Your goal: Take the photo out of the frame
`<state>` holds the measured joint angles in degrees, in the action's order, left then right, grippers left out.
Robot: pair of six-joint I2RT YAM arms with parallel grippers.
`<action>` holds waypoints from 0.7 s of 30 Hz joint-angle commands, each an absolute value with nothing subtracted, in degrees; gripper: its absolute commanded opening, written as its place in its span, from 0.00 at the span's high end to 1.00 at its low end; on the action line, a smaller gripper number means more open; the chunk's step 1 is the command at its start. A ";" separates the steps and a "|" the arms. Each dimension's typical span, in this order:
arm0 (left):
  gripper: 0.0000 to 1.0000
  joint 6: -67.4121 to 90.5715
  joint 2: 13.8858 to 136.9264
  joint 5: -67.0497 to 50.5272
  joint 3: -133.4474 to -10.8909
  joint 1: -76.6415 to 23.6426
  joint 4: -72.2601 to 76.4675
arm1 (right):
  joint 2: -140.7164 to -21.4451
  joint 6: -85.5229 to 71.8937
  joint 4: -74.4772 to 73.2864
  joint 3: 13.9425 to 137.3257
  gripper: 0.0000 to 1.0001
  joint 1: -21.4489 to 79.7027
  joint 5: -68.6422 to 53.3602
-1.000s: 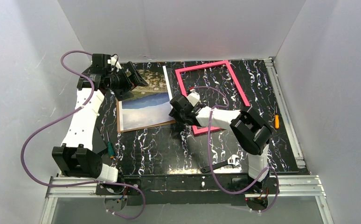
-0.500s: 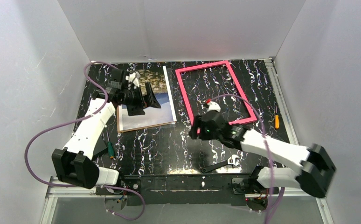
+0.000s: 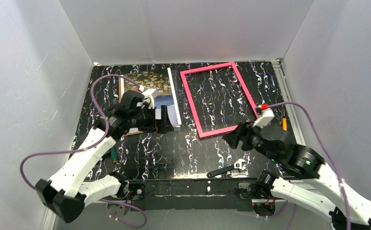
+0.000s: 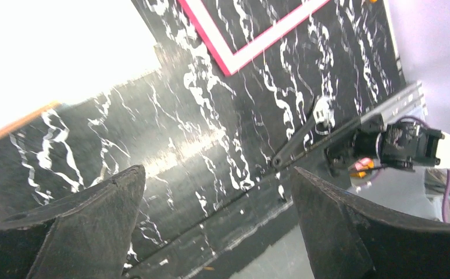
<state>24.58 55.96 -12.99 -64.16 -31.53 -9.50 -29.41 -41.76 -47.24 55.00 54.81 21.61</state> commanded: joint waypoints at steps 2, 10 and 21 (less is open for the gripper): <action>0.03 18.74 48.35 -3.48 -68.79 -31.73 -7.72 | -25.90 -38.39 -60.67 65.42 0.22 54.76 28.84; 0.02 13.59 43.77 3.19 -74.59 -31.68 -5.53 | -21.98 -35.04 -62.57 77.95 0.17 54.76 31.68; 0.02 7.76 46.07 4.73 -80.55 -31.71 -5.90 | -16.52 -30.19 -54.92 77.47 0.15 54.73 33.42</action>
<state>10.98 44.40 3.40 -77.97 -31.53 -7.01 -18.04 -33.12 -60.01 77.91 54.76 31.31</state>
